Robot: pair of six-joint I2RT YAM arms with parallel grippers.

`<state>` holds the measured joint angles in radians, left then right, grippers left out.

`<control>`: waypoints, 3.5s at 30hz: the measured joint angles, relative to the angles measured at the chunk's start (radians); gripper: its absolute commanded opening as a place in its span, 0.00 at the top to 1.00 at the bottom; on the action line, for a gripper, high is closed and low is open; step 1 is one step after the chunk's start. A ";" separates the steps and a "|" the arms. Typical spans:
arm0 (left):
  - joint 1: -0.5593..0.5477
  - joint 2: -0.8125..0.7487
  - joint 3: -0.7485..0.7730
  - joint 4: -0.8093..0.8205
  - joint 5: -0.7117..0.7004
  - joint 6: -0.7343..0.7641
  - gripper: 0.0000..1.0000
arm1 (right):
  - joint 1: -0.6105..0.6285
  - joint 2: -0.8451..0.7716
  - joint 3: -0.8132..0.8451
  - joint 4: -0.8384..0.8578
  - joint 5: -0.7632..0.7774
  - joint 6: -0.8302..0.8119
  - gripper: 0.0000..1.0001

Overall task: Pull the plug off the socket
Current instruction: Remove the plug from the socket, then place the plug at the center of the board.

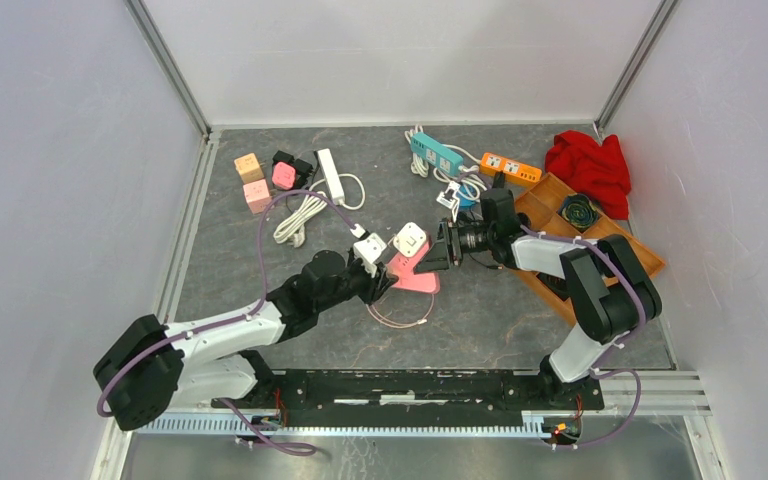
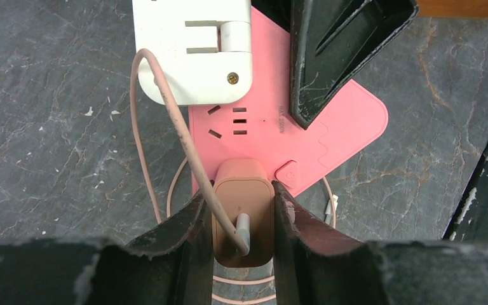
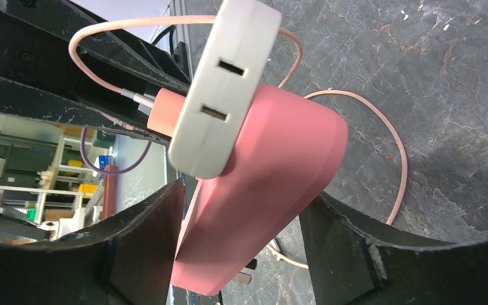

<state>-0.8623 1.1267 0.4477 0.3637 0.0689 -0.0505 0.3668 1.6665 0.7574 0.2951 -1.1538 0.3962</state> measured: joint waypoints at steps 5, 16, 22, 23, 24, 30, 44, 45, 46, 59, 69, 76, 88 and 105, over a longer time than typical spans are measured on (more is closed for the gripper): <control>-0.010 0.013 0.008 0.004 -0.016 0.002 0.98 | 0.000 0.003 -0.003 0.029 -0.014 0.053 0.57; -0.017 0.015 0.040 -0.031 -0.035 0.086 0.98 | -0.007 0.019 -0.004 0.052 0.007 0.140 1.00; -0.017 0.015 0.044 -0.040 -0.033 0.098 0.98 | -0.008 0.019 -0.008 0.063 0.011 0.146 1.00; -0.017 0.013 0.044 -0.042 -0.032 0.098 0.98 | -0.009 0.019 -0.009 0.062 0.011 0.146 1.00; -0.017 0.011 0.044 -0.045 -0.031 0.098 0.98 | -0.013 0.019 -0.010 0.060 0.011 0.145 1.00; -0.021 -0.034 0.044 -0.084 -0.023 0.100 0.98 | -0.020 0.019 -0.010 0.032 -0.002 0.131 1.00; -0.027 -0.100 0.044 -0.140 -0.013 0.098 0.98 | -0.020 0.007 -0.005 -0.037 -0.027 0.090 1.00; -0.027 -0.100 0.044 -0.141 -0.014 0.097 0.98 | -0.020 0.006 -0.004 -0.045 -0.026 0.083 1.00; -0.027 -0.100 0.044 -0.140 -0.015 0.096 0.98 | -0.020 0.004 -0.003 -0.050 -0.024 0.069 1.00; -0.024 -0.165 0.063 -0.069 -0.046 0.034 0.98 | -0.096 0.005 -0.003 -0.128 0.190 -0.031 1.00; -0.024 -0.245 0.079 -0.147 -0.176 0.011 0.98 | -0.117 -0.016 -0.003 -0.136 0.157 -0.080 1.00; -0.003 -0.266 0.178 -0.283 -0.339 -0.018 0.98 | -0.134 -0.065 -0.003 -0.134 0.096 -0.116 1.00; 0.434 -0.233 0.437 -0.551 -0.285 -0.067 0.98 | -0.159 -0.098 -0.003 -0.132 0.052 -0.141 1.00; 0.727 -0.206 0.689 -0.708 -0.366 -0.125 0.98 | -0.165 -0.104 -0.003 -0.132 0.047 -0.158 1.00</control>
<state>-0.1349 0.9211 1.1370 -0.3439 -0.2974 -0.1757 0.2016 1.5623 0.7540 0.1627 -1.1069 0.2382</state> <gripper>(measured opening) 0.386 0.403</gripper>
